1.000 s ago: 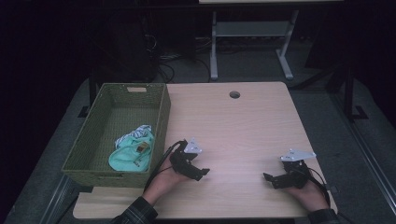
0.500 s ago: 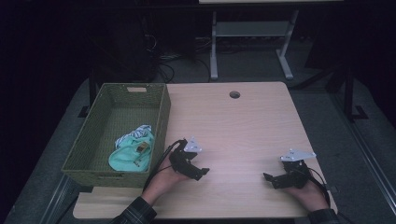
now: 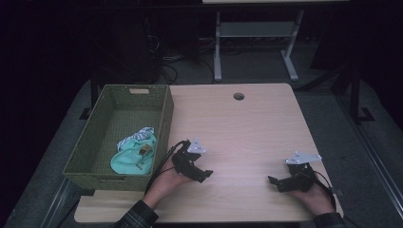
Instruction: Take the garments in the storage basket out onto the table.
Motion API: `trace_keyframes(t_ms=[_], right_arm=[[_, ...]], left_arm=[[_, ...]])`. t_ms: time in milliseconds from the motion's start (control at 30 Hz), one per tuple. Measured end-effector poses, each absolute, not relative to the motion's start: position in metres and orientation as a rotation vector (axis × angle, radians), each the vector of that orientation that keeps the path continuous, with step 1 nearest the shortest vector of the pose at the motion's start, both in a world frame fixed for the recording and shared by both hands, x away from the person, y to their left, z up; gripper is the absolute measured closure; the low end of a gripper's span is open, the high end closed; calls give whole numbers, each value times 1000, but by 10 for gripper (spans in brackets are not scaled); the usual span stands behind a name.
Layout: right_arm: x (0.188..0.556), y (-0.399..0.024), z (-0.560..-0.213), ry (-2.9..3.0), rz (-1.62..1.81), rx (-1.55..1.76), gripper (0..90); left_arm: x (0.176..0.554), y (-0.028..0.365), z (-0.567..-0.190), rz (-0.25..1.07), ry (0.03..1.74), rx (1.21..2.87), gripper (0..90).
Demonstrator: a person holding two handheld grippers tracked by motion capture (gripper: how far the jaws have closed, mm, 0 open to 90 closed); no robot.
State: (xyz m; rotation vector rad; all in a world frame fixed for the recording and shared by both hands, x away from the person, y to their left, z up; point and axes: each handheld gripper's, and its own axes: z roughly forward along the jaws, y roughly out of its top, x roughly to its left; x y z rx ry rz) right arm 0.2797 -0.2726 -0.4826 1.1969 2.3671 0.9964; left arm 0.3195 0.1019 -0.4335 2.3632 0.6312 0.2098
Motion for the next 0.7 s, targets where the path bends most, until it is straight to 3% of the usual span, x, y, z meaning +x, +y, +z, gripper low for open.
trace_keyframes(t_ms=[700], right_arm=[[280,-273,-483,2367,997,1197,19]], left_arm=[[320,101,-421,180,623,2372,144]])
